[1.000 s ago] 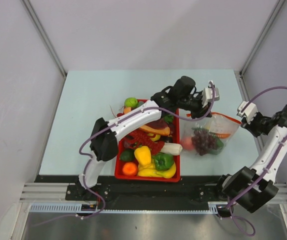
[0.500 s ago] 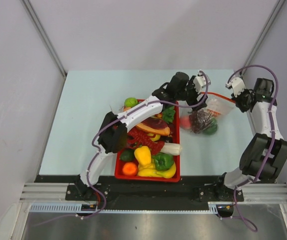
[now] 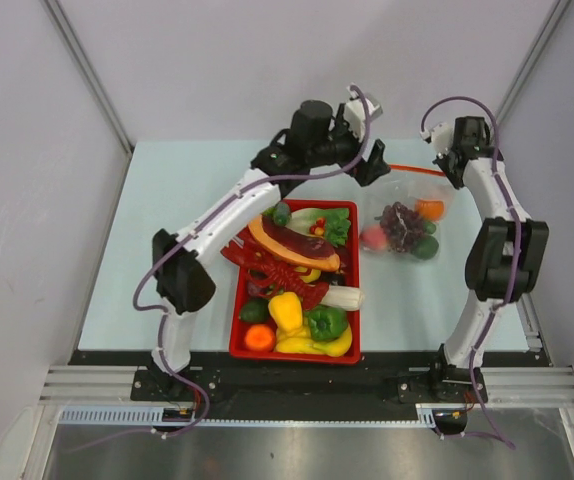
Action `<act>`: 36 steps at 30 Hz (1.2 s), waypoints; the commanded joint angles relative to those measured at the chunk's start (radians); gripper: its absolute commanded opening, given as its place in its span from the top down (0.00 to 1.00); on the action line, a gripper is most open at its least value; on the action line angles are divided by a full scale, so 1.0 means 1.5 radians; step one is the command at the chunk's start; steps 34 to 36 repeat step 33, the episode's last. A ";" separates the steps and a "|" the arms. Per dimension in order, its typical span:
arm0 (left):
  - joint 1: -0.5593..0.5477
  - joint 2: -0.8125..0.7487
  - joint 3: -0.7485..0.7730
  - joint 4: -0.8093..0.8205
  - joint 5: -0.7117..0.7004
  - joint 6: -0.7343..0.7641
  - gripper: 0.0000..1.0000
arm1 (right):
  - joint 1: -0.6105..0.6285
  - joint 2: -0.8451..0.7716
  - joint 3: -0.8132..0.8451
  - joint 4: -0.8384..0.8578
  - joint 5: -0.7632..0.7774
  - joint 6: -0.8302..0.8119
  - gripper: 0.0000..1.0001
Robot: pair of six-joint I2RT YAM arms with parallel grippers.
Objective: Place the food in the zip-top bag and seal the zipper
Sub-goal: Place the zipper food storage bag at the center of the board, then reset both arms
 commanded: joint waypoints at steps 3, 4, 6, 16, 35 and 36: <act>0.081 -0.123 0.006 -0.182 0.066 -0.093 0.00 | -0.009 0.137 0.161 -0.122 0.123 0.099 0.98; 0.114 -0.131 0.004 -0.198 0.070 -0.100 0.00 | -0.013 0.146 0.172 -0.128 0.117 0.106 0.93; 0.149 -0.173 -0.045 -0.201 0.085 -0.108 0.00 | -0.021 0.159 0.202 -0.141 0.110 0.123 0.73; 0.367 -0.320 -0.200 -0.223 0.137 -0.115 0.00 | -0.018 0.021 0.233 -0.127 -0.053 0.185 0.00; 0.528 -0.435 -0.341 -0.357 -0.014 0.003 0.00 | 0.000 -0.284 -0.100 -0.120 -0.418 0.382 0.00; 0.528 -0.435 -0.341 -0.357 -0.014 0.003 0.00 | 0.000 -0.284 -0.100 -0.120 -0.418 0.382 0.00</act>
